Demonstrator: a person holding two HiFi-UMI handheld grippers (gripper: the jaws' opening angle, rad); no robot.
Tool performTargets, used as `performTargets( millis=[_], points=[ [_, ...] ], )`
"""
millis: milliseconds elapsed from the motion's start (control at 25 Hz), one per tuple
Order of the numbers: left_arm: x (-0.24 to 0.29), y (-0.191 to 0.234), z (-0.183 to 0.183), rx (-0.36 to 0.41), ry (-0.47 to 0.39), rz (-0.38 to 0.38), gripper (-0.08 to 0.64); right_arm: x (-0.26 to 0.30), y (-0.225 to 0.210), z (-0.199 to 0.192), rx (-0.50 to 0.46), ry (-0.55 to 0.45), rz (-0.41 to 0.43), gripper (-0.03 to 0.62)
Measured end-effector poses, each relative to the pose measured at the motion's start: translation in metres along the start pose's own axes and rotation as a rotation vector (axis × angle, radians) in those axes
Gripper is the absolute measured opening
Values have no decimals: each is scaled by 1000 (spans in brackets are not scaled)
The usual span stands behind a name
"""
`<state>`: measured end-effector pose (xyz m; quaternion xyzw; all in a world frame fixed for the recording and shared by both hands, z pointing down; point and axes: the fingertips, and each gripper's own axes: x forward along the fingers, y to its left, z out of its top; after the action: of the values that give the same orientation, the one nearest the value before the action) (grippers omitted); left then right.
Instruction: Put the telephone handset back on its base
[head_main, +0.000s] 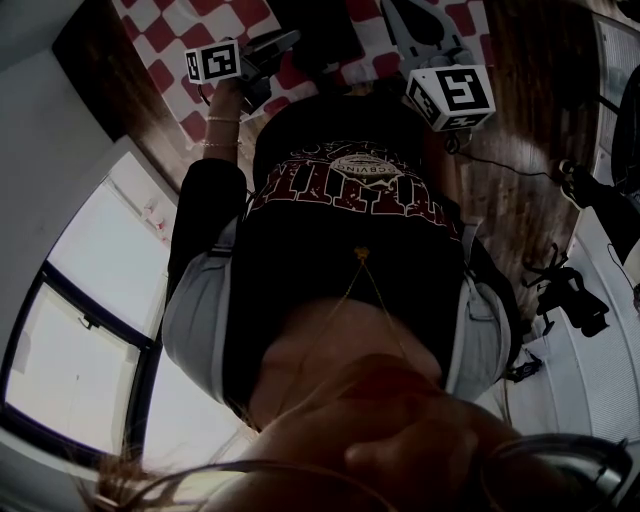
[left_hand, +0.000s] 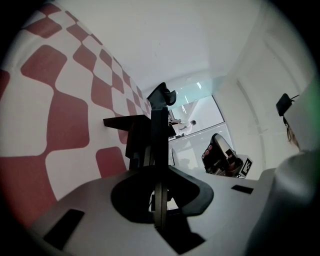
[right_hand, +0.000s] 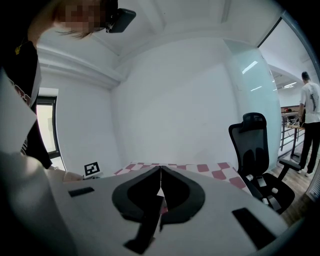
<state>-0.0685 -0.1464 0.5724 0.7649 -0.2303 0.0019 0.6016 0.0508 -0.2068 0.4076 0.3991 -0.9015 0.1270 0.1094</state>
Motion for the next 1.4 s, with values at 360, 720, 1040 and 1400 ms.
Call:
performTargets(
  millis=[360, 720, 1040, 1400],
  points=[
    [1, 1, -1, 23, 10, 4, 80, -3, 0, 1, 0, -1, -7, 20],
    [-2, 4, -1, 50, 8, 29, 80, -7, -3, -2, 0, 0, -9, 20],
    [-4, 4, -3, 51, 7, 34, 80, -7, 1, -1, -2, 3, -3, 20],
    [2, 6, -5, 64, 11, 72, 80, -10, 4, -3, -2, 3, -8, 20]
  ],
)
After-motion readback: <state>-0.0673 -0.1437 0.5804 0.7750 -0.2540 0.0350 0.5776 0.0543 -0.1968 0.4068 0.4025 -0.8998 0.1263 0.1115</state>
